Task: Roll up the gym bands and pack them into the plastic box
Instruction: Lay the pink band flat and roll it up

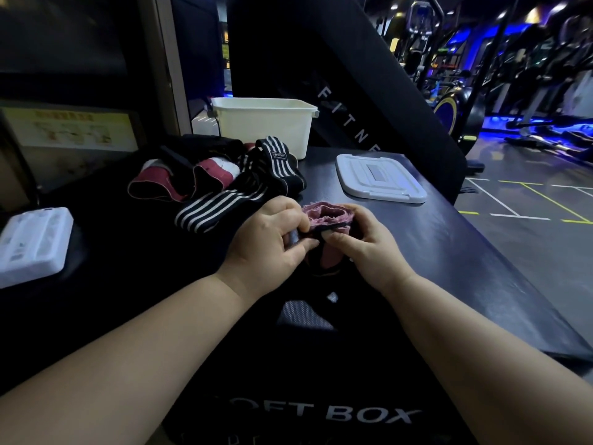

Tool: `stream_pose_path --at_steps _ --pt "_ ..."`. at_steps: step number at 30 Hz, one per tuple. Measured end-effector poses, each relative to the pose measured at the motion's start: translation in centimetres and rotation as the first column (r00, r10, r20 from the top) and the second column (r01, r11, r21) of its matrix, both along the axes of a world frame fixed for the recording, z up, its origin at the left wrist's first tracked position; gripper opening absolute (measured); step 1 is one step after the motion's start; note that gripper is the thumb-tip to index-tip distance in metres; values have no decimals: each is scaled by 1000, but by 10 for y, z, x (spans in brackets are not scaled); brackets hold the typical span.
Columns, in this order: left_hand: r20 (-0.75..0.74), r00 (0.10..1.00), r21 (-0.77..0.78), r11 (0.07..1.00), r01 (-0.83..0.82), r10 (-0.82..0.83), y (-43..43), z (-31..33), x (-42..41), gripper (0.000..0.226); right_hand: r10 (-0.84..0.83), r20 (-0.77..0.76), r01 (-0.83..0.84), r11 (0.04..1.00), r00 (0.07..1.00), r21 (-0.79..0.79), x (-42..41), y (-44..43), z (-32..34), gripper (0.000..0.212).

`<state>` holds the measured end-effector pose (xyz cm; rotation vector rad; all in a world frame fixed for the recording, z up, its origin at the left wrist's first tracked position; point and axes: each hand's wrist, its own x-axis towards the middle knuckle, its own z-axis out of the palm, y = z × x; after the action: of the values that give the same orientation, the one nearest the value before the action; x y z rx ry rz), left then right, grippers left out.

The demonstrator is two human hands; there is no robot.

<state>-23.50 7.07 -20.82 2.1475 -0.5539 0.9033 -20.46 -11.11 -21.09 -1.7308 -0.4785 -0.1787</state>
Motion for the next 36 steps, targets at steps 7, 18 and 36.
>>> stream_pose_path --at_steps 7,18,36 --pt "24 996 -51 995 -81 82 -5 -4 -3 16 65 -53 -62 997 997 43 1 -6 1 42" --pt "-49 981 -90 978 -190 186 -1 1 1 20 201 -142 -171 965 969 196 7 -15 -3 57" --pt "-483 814 -359 921 154 -324 -2 10 17 45 276 -125 -245 944 953 222 8 -15 1 52"
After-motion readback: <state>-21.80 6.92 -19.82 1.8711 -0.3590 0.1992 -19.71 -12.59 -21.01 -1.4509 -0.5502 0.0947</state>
